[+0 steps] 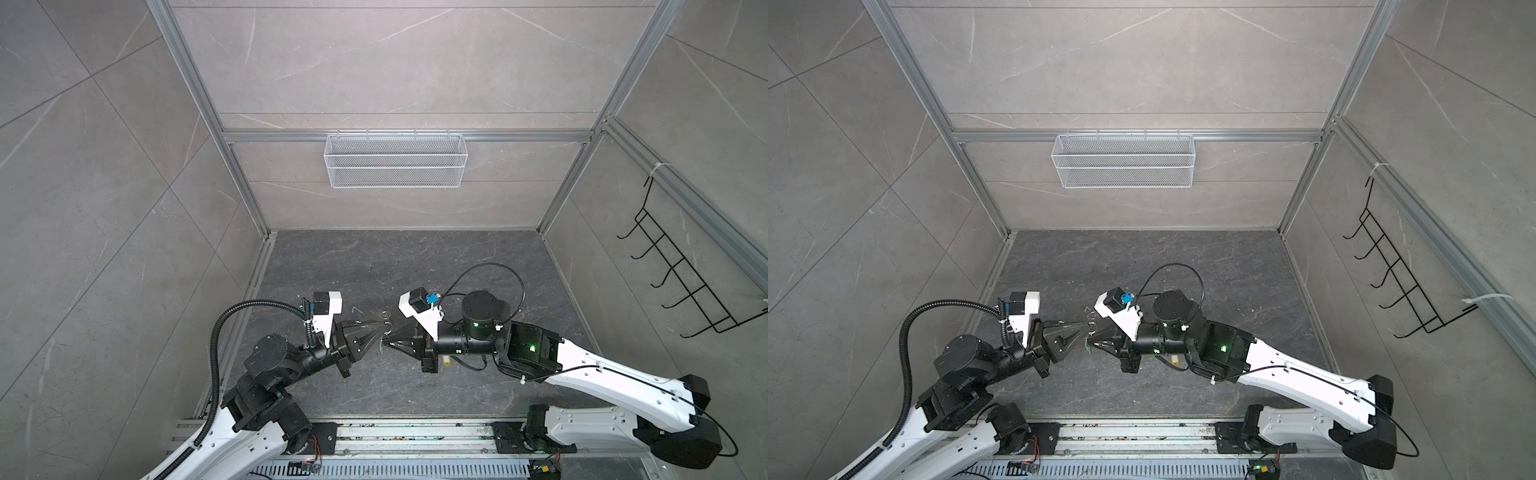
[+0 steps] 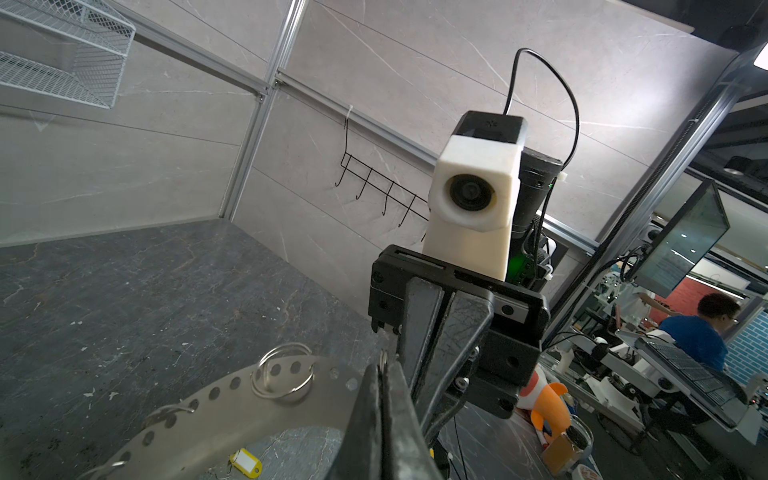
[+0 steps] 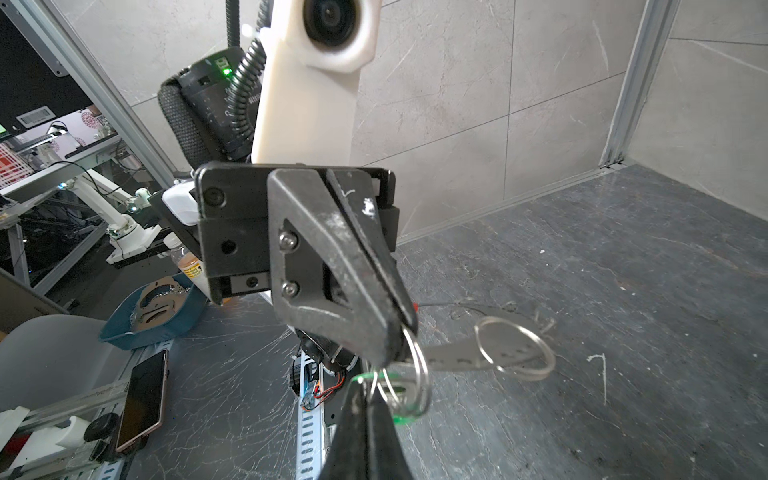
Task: Remove the keys from the keyring
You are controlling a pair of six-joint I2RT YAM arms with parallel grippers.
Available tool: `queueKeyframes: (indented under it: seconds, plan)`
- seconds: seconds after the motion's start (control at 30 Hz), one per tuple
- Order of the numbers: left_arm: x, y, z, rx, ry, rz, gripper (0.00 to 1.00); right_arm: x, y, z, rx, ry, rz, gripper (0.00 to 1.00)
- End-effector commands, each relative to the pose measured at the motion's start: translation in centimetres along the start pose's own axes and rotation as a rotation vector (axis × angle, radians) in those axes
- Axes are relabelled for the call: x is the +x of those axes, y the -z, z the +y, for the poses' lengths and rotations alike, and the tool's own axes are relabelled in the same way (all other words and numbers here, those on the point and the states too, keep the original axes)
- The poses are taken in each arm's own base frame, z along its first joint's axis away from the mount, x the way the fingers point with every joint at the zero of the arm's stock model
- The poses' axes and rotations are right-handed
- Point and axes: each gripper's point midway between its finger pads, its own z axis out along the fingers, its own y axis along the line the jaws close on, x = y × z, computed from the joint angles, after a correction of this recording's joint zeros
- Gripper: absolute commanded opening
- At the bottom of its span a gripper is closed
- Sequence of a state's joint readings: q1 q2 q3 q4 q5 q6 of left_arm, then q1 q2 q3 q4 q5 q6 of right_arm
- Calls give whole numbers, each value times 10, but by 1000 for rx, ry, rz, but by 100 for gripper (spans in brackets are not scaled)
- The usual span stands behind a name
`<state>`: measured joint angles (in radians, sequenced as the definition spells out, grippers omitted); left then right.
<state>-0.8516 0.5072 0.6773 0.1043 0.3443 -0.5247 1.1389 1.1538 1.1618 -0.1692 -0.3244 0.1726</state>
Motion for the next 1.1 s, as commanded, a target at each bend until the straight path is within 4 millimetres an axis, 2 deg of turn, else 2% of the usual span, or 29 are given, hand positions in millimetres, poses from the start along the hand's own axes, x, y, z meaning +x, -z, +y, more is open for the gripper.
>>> queueKeyframes:
  seconds: [0.0,0.43,0.6,0.8,1.07]
  plan:
    - [-14,-3,-4,15,-8,-57,0,0,-11,16,-44,22,18,0]
    - [-7,-10,9,-20,8,-51,0,-2,-29,11,26,52,37,0]
    - [-6,-10,13,-41,5,-48,0,-6,-30,17,-5,51,21,0]
    - [-11,-3,6,-34,-31,-49,0,6,-23,15,9,38,54,0]
    - [-17,9,-7,-25,-62,-30,0,20,6,3,110,34,77,0]
